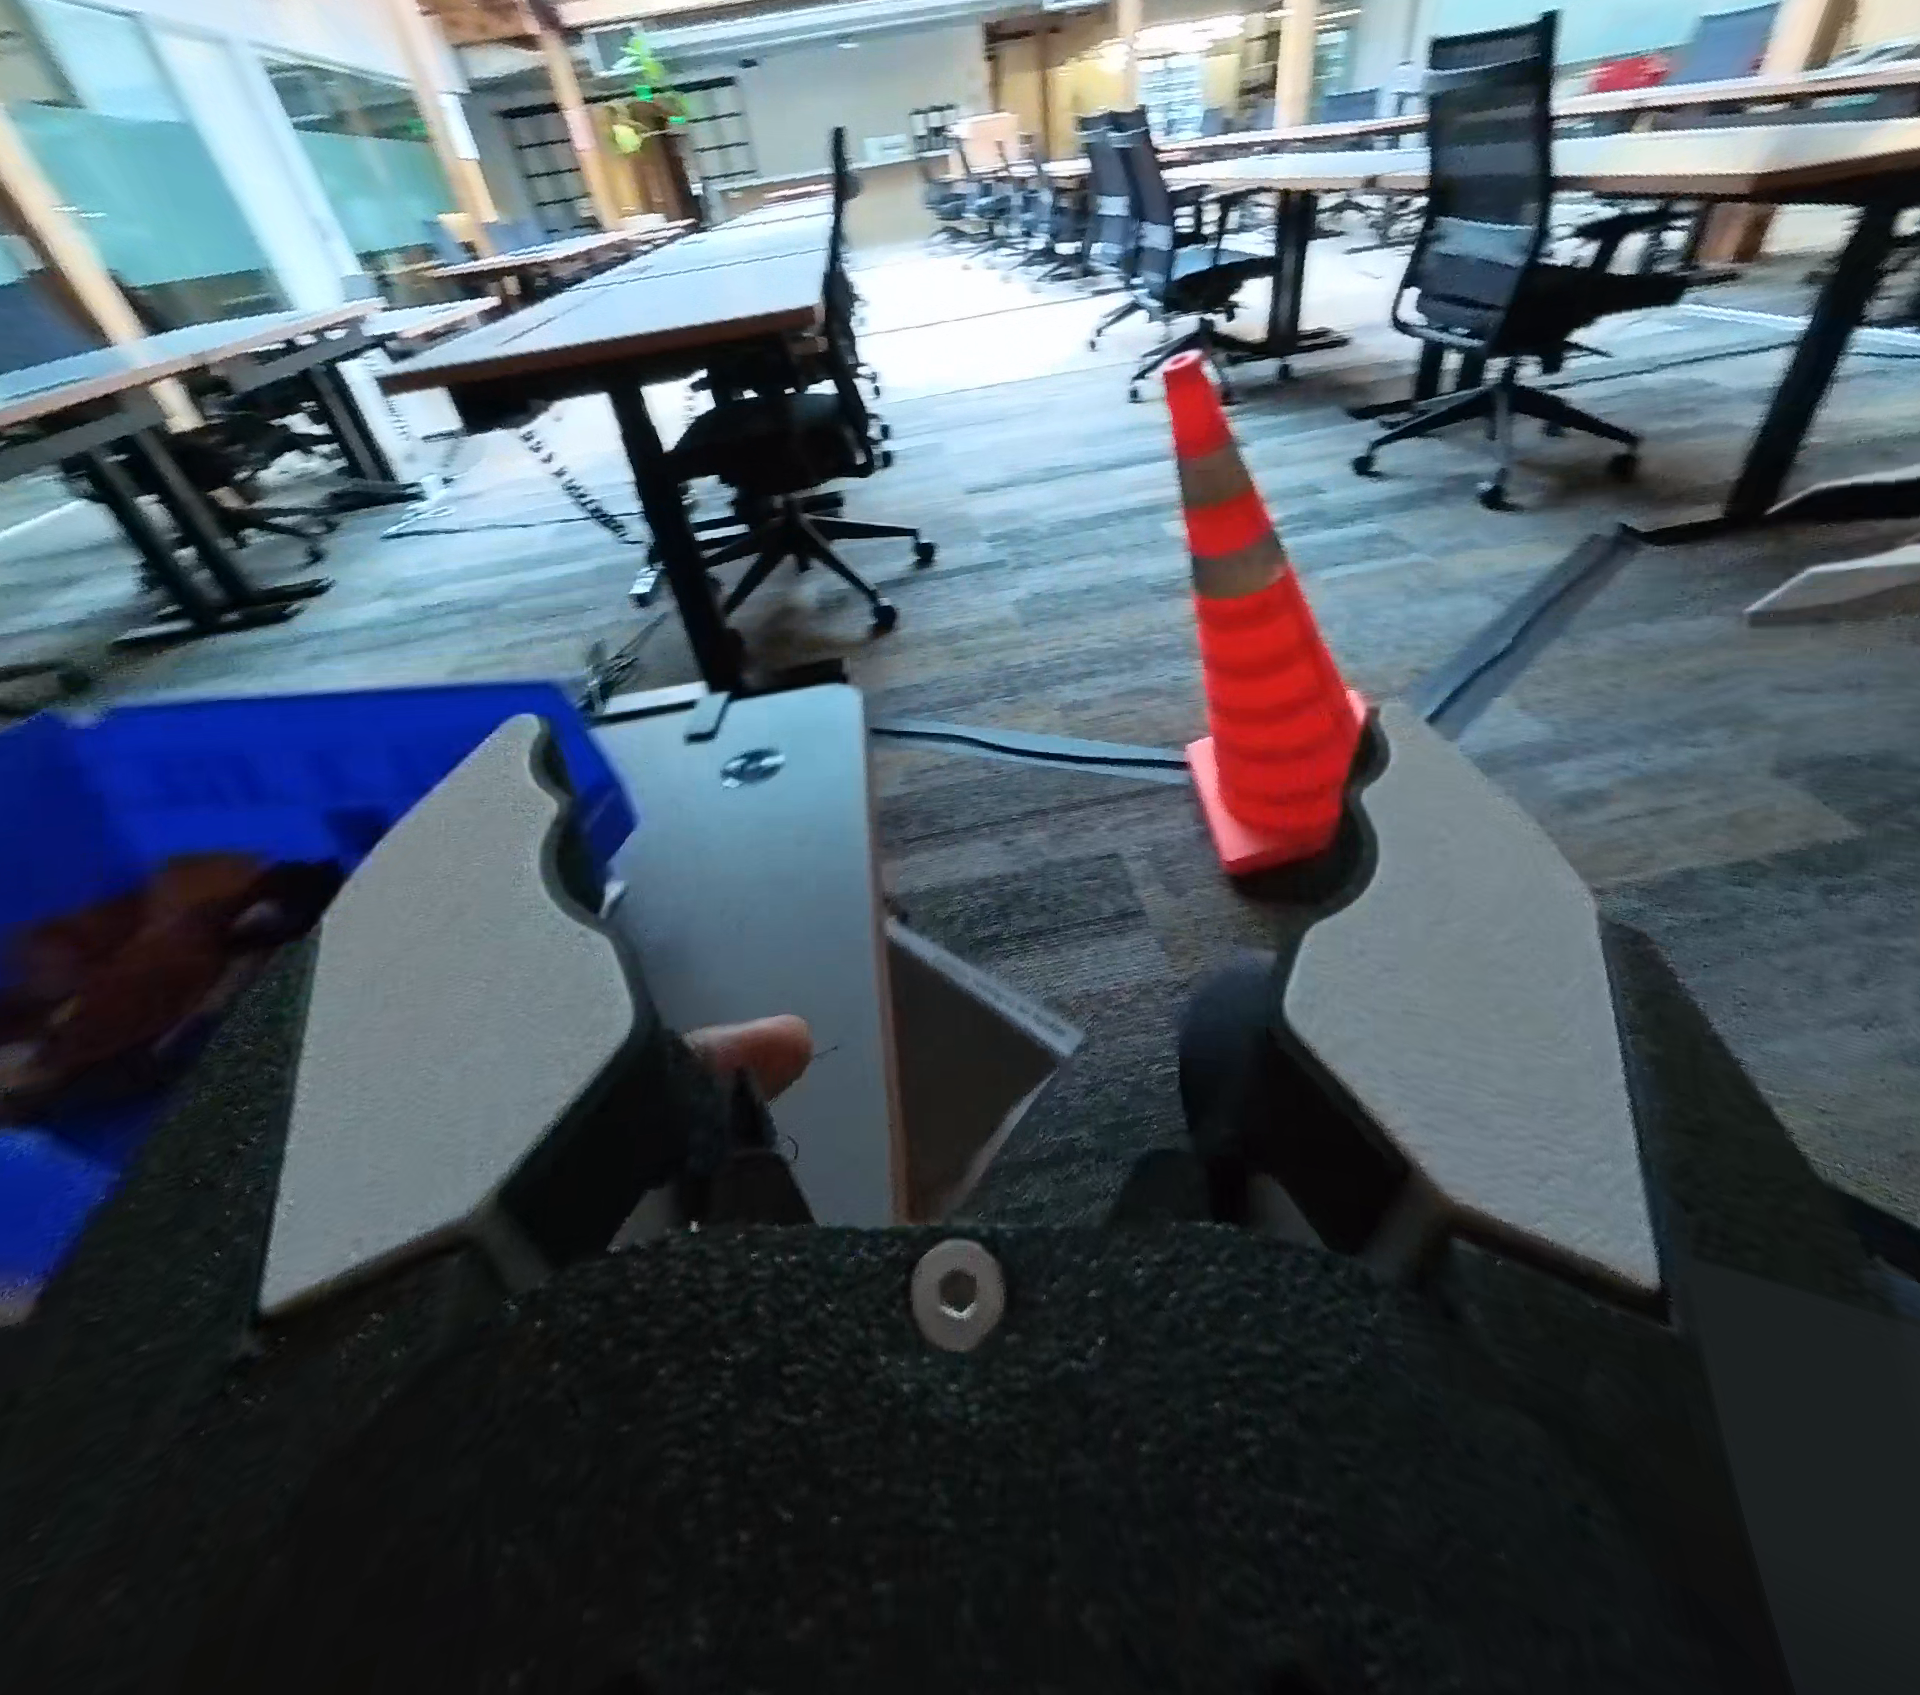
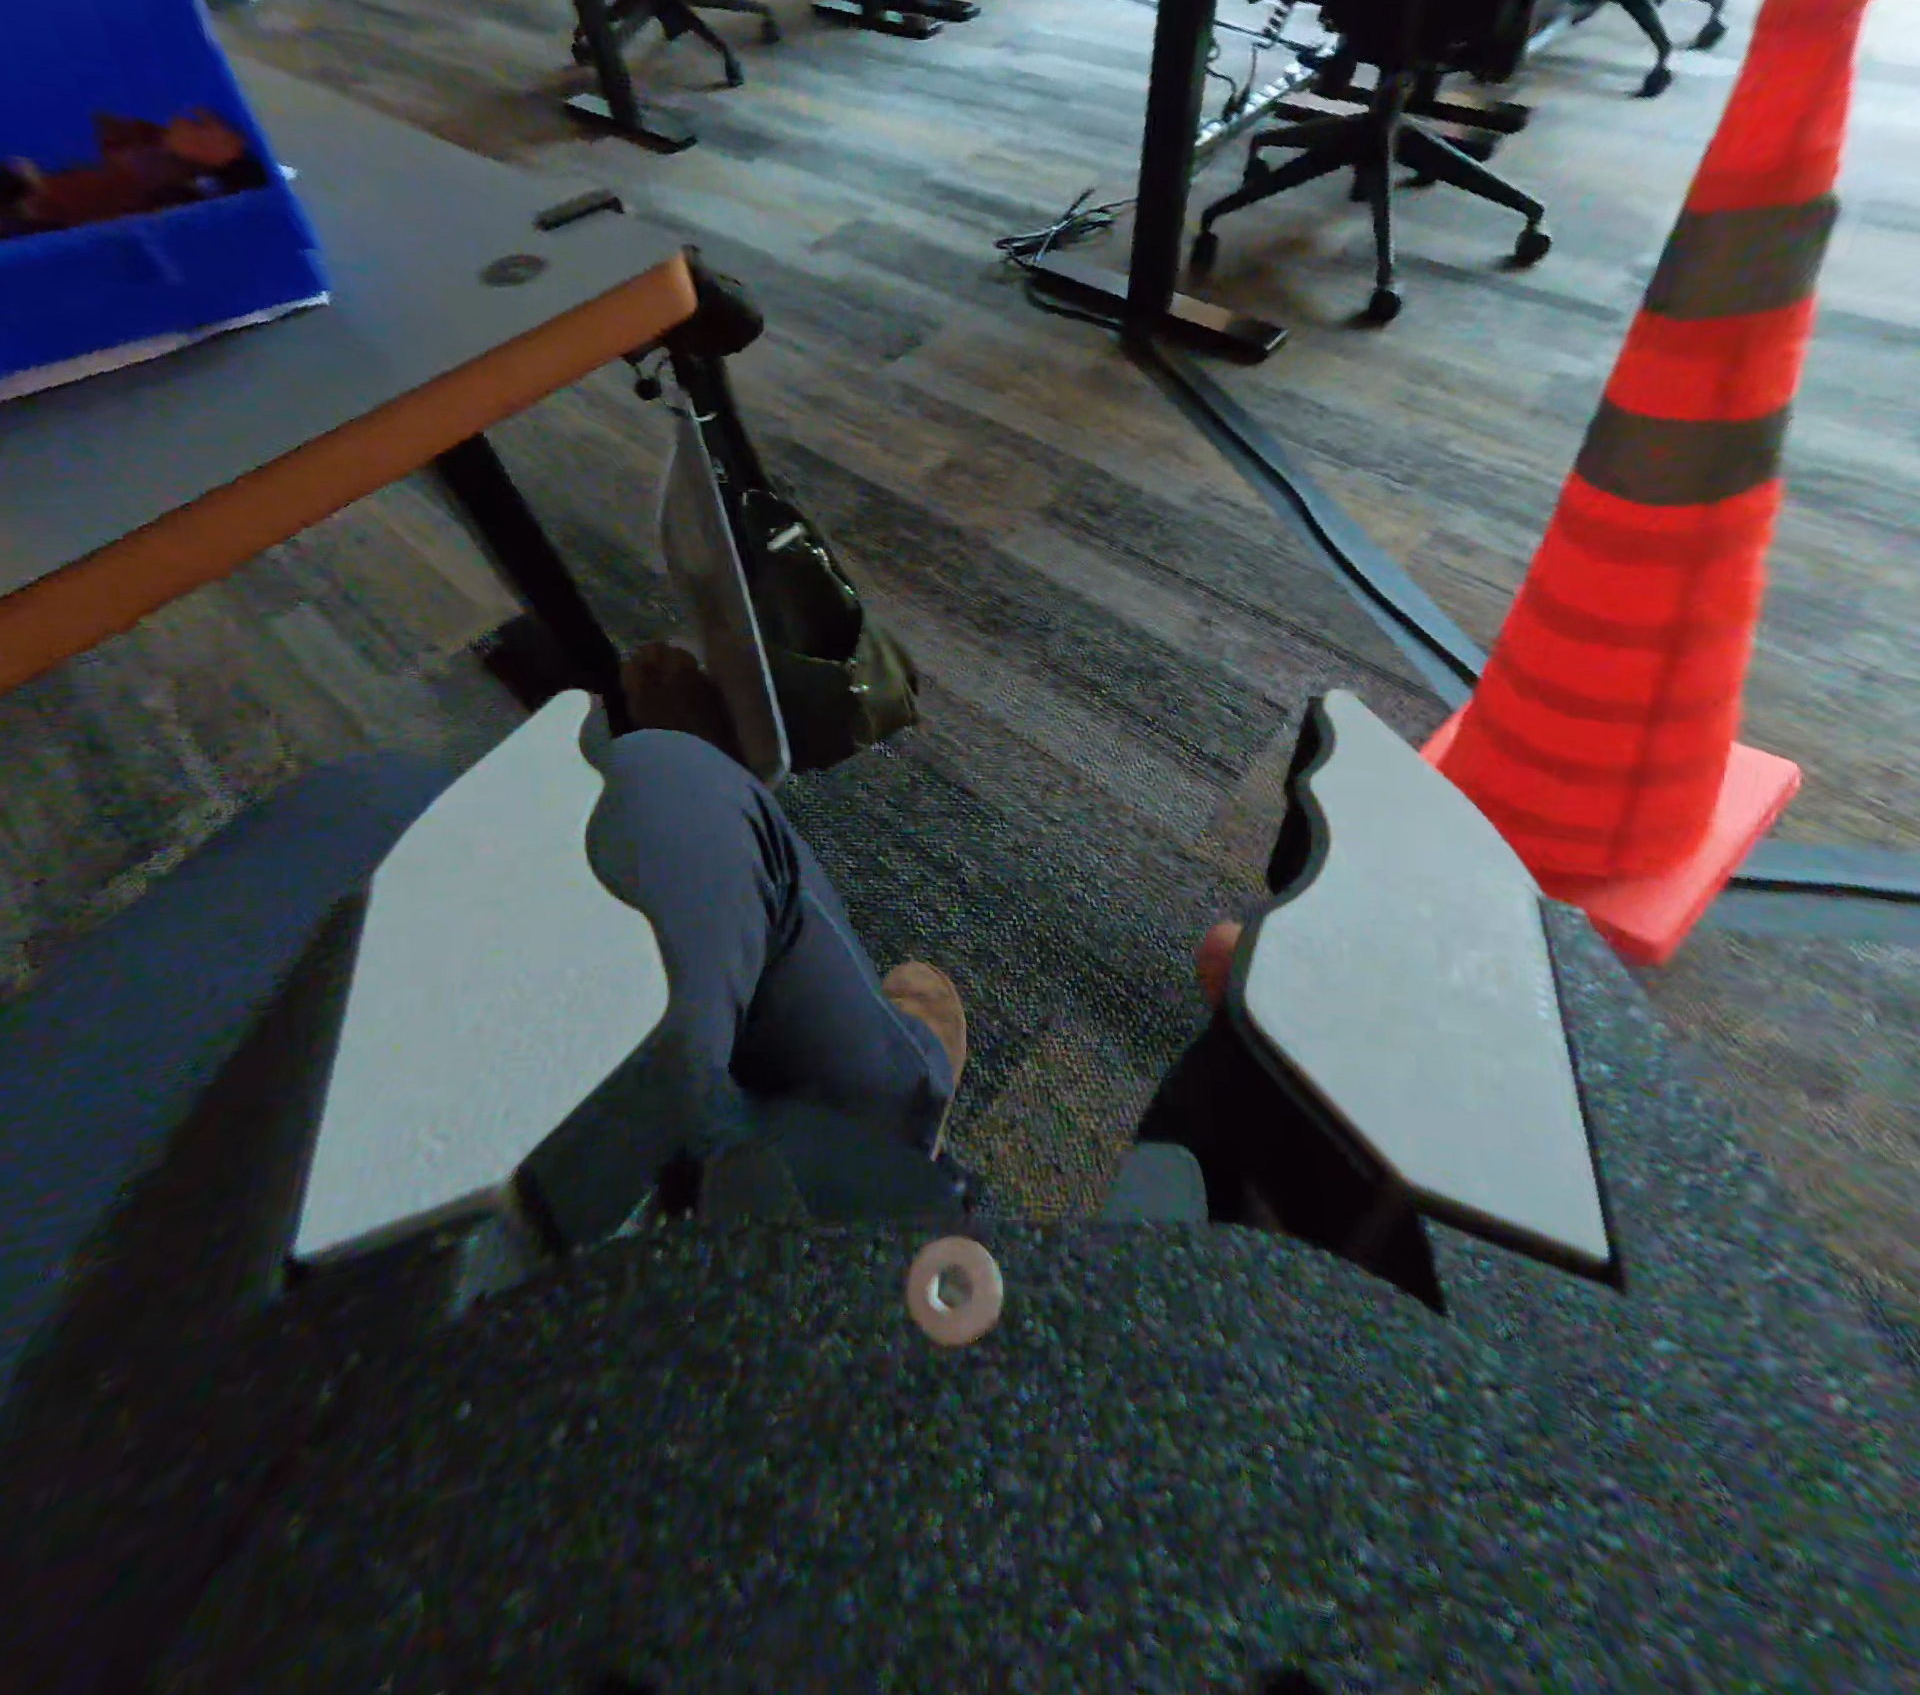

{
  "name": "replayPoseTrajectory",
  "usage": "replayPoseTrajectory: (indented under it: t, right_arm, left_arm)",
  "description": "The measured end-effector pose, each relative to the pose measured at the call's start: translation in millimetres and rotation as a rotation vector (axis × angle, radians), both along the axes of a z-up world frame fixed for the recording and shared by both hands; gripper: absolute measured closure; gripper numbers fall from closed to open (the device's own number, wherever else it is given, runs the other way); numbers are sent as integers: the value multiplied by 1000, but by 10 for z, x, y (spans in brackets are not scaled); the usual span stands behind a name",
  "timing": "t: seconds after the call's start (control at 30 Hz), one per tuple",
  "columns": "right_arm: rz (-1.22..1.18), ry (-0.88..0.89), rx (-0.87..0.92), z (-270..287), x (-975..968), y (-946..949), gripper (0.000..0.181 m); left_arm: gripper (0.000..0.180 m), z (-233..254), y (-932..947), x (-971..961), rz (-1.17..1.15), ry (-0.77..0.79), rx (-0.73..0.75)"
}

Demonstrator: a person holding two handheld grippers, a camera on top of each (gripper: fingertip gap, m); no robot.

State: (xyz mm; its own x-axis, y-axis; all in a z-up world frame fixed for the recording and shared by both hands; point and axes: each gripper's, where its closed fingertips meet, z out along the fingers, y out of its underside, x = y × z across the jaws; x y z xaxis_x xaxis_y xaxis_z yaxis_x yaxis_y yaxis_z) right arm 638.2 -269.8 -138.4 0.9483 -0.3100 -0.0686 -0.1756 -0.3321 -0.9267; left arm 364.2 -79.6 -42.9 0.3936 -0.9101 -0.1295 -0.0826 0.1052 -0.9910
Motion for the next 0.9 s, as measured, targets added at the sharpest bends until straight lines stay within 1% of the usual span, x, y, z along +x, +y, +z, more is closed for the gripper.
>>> replayPoseTrajectory:
  t: [0.03, 0.07, 0.1, 0.13, 0.17, 0.2, 0.3, 0.33, 0.4, 0.5, 0.63, 0.7, 0.83, 0.9]
  right_arm:
    - [-11, 17, 10, 27, 8, -76, 70]
    - [15, 41, 37, 58, -50, -126, 85]
    - [49, 83, 70, 92, -135, -113, 93]
    - [81, 124, 80, 77, -232, -125, 93]
    - [126, 154, 44, -3, -342, -137, 89]
    - [155, 169, -23, -126, -427, -161, 82]
    - [224, 166, -181, -426, -644, -230, 77]
    - [227, 172, -206, -484, -686, -242, 79]
    - [266, 224, -242, -588, -806, -215, 93]
    - [398, 287, -370, -822, -1035, -211, 98]
    - [591, 194, -542, -1141, -1168, -181, 107]
    - [680, 162, -550, -1182, -1227, -79, 109]
    - [754, 26, -476, -999, -1342, 237, 97]
    - [781, 0, -502, -975, -1385, 340, 97]
  left_arm:
    - [45, 17, -16, 91, -32, -3, 2]
    - [45, 29, -38, 187, -60, -5, 8]
    - [46, 19, -59, 260, -86, -2, 14]
    - [46, -6, -78, 326, -109, 6, 18]
    - [45, -41, -95, 378, -126, 20, 18]
    - [45, -76, -110, 414, -138, 36, 21]
    - [45, -130, -169, 414, -156, 60, 45]
    - [46, -141, -186, 384, -158, 61, 48]
    - [47, -160, -199, 295, -144, 59, 50]
    - [50, -163, -204, 121, -121, 50, 38]
    - [51, -159, -204, -153, -73, 41, 32]
    - [52, -166, -216, -301, -41, 47, 37]
    - [52, -188, -203, -677, 79, 77, 72]
    - [52, -159, -193, -857, 138, 63, 72]
